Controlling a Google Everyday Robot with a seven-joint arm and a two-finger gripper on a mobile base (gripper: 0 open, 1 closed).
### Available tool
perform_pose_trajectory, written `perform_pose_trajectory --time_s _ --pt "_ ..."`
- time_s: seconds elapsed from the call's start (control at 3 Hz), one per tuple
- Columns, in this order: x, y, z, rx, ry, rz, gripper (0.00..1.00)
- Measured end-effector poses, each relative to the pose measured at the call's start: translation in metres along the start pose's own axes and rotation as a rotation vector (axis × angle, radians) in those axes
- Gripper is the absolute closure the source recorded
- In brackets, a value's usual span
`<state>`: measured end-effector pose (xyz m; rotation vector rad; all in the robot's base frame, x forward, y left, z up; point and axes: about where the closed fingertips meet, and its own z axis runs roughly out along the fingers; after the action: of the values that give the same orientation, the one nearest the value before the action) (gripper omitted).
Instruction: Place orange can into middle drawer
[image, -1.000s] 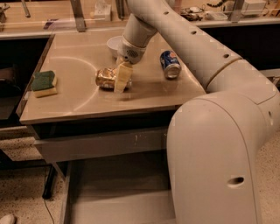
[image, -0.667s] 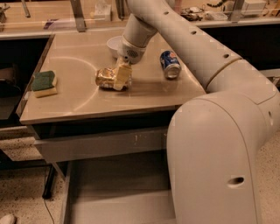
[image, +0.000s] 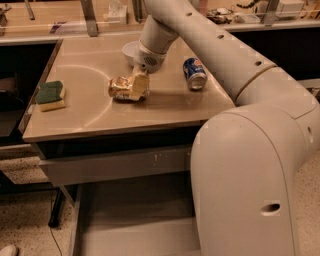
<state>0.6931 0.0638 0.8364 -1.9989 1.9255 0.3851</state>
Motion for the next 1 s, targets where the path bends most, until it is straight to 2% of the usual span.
perform_pose_trajectory --time_s 0.33,0.67,1.0 --pt "0.004 0.017 -0.015 0.023 0.011 0.008 1.00" --pt "0.017 0.056 -0.044 0.070 0.014 0.068 1.00" --pt "0.036 0.105 -0.061 0.088 0.037 0.146 1.00"
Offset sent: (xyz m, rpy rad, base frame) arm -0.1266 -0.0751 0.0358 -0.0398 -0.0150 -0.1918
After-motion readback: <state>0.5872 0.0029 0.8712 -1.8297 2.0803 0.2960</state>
